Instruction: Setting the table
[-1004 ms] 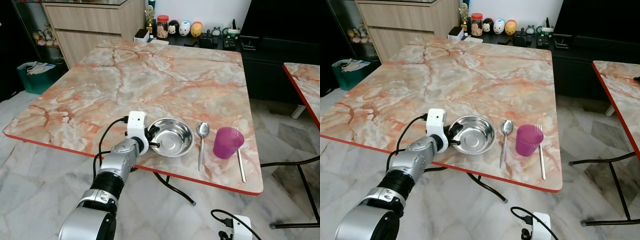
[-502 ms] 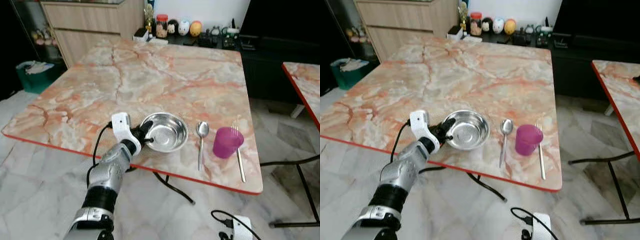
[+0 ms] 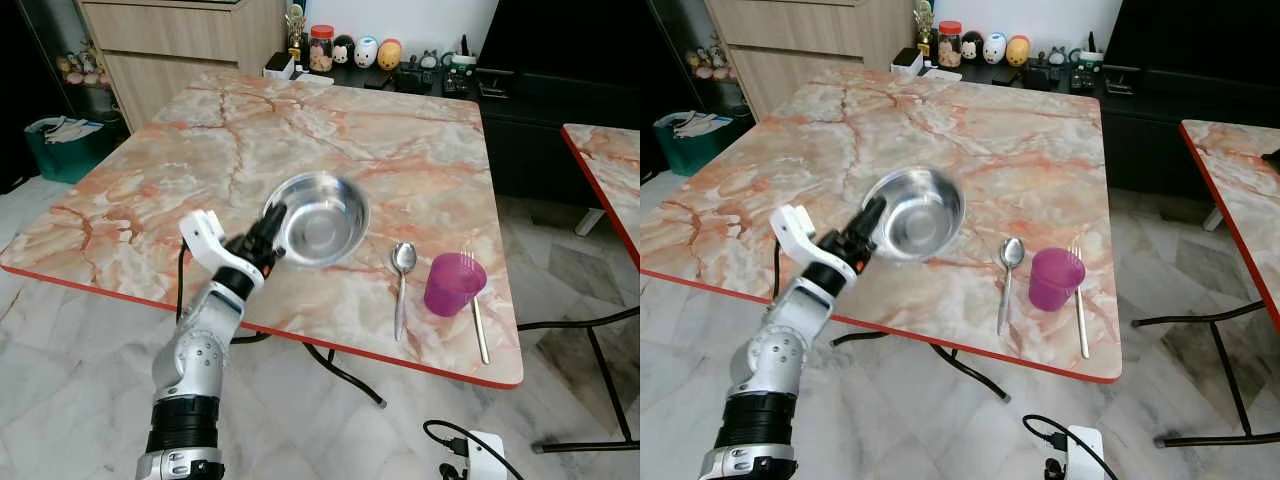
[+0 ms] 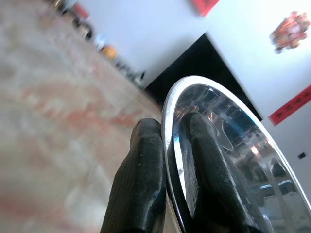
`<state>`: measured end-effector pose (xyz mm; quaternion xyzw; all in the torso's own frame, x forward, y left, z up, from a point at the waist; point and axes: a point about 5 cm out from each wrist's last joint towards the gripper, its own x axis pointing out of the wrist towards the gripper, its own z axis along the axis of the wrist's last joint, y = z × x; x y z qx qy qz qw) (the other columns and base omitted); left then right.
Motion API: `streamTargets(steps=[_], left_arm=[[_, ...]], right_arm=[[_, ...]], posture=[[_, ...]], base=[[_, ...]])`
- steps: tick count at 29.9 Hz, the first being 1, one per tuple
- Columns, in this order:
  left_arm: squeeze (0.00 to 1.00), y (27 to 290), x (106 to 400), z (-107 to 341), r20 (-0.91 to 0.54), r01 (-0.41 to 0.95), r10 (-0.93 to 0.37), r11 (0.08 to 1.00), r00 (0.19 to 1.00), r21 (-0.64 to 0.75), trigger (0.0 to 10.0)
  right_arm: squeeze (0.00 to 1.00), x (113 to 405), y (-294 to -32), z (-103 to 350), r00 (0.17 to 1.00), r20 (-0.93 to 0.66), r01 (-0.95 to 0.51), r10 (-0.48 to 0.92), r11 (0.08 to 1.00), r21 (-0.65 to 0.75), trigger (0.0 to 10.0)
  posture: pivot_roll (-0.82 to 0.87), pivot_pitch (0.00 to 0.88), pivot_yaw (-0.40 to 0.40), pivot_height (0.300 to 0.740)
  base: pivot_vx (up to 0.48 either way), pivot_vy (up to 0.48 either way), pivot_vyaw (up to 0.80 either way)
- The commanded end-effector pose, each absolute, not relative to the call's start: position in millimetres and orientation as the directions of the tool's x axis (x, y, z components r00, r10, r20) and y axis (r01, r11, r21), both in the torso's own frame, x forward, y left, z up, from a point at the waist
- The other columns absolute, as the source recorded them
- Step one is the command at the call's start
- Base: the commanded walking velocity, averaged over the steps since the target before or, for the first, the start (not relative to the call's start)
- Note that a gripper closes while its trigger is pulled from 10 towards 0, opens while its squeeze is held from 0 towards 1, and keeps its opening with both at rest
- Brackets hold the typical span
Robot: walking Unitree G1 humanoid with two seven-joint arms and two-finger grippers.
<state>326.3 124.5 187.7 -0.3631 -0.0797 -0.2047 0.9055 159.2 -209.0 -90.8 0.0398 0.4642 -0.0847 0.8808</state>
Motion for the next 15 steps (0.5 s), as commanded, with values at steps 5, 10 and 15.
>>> streamTargets(steps=[5,10,15], left_arm=[[0.0,117.5,325.7,200.2,0.299,0.462,-0.356,0.743,0.885,-0.484,10.0],[0.0,121.5,325.8,197.6,0.278,0.385,-0.28,0.794,0.919,-0.471,10.0],[0.0,121.6,326.5,196.3,0.269,0.372,-0.273,0.81,0.923,-0.454,10.0]], right_arm=[[0.0,159.5,-212.7,-89.9,0.556,-0.821,0.19,-0.13,0.981,-0.027,10.0],[0.0,159.2,-213.0,-90.0,0.555,-0.82,0.199,-0.143,0.979,-0.036,10.0],[0.0,158.3,-212.4,-90.5,0.553,-0.82,0.201,-0.146,0.979,-0.038,10.0]], posture=[[0.07,0.0,-0.053,0.711],[0.06,0.0,-0.047,0.711],[0.06,0.0,-0.04,0.711]], base=[[0.0,0.0,0.0],[0.0,0.0,0.0],[0.0,0.0,0.0]])
